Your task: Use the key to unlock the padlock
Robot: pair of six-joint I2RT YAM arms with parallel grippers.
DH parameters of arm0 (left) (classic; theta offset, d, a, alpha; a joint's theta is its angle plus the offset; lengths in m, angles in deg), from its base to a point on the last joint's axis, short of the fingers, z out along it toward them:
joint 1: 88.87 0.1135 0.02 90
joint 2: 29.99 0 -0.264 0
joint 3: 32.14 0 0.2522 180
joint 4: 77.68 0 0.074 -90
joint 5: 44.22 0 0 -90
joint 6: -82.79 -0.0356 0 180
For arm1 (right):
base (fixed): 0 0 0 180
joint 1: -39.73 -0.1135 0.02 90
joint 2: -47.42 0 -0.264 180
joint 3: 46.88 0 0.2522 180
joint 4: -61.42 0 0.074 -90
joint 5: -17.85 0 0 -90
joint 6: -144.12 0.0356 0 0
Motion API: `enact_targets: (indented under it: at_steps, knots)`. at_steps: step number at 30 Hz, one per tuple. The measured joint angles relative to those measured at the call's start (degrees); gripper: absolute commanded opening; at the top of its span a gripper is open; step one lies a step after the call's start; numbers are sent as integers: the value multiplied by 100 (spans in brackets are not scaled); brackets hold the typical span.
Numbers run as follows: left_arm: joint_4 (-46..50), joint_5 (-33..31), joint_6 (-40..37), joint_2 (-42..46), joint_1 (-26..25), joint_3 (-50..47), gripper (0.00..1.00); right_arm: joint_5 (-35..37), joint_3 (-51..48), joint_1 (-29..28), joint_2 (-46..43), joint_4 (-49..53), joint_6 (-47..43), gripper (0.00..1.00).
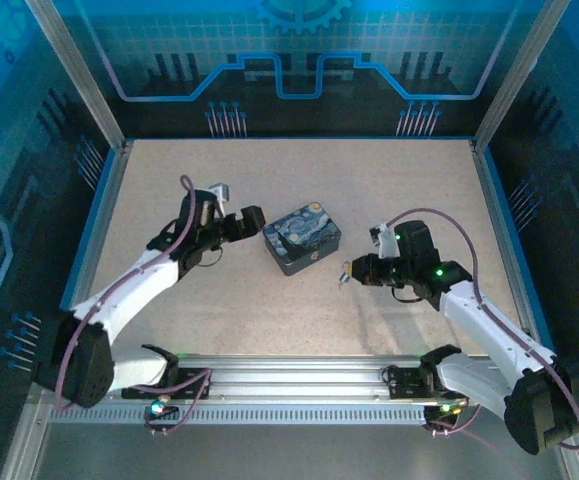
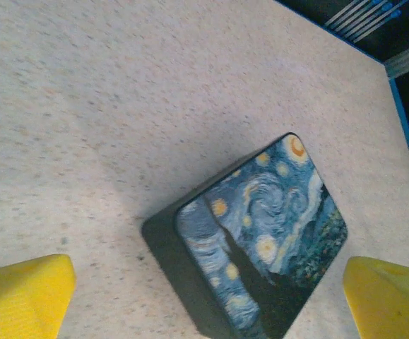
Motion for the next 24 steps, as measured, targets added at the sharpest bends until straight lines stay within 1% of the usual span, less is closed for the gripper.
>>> enact_targets:
  at_steps: [4, 9, 16, 24]
  knots:
    - [-61, -529, -107, 623, 0, -525, 99, -131, 0, -164, 289, 675, 37, 3]
    - [-63, -925, -140, 1069, 39, -730, 99, -267, 0, -442, 855, 850, 44, 2]
    - [-9, -1069, -151, 1189, 85, -732, 99, -424, -2, -562, 1725, 573, 39, 2]
    - [68, -1069, -149, 1213, 85, -734, 99, -542, 2, -564, 2352, 195, -7, 4]
